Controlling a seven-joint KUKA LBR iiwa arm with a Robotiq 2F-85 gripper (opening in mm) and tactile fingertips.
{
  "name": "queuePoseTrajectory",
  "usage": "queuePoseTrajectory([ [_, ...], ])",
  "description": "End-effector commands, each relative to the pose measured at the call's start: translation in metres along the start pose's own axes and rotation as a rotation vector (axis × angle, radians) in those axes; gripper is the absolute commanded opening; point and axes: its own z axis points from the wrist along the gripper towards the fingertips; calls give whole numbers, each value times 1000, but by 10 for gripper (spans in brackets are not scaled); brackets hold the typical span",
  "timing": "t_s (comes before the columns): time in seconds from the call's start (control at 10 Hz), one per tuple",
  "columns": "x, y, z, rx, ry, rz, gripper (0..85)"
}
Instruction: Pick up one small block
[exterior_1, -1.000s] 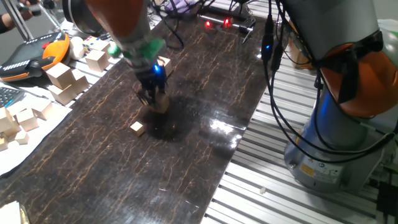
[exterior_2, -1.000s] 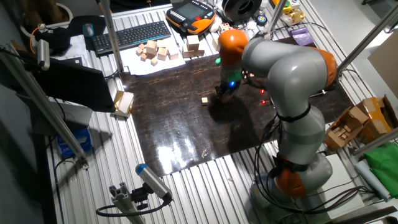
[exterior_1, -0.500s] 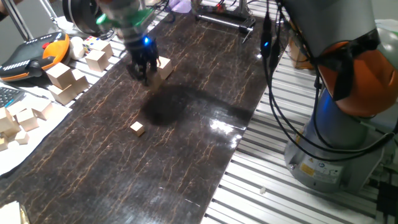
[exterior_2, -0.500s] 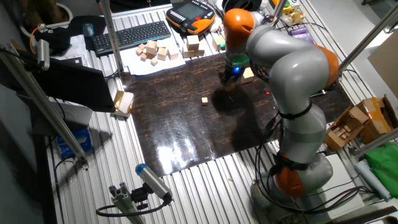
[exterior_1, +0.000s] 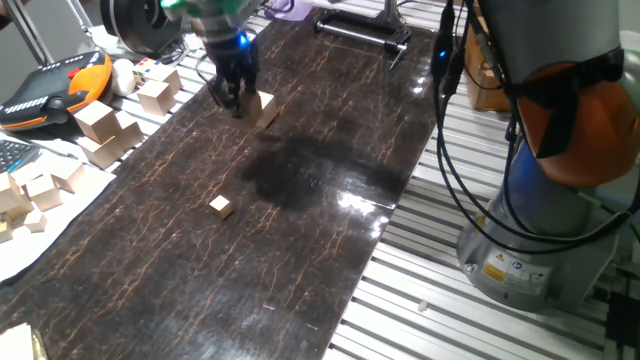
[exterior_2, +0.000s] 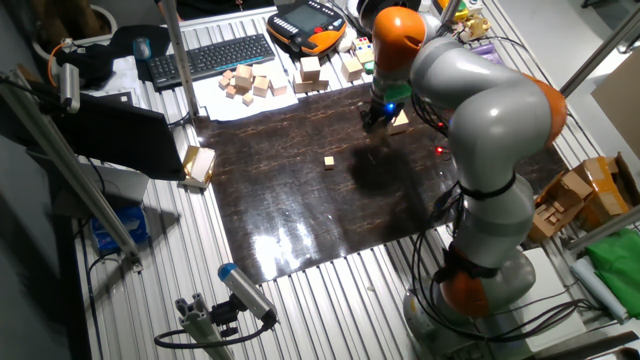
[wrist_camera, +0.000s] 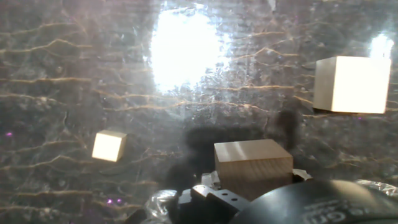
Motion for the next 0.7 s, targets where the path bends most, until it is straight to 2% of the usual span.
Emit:
queuePoseTrajectory([
  [0.0,3,-2,-36,1,-1,-1,7],
  [0.6,1,1,-34,-1,1,4,7],
])
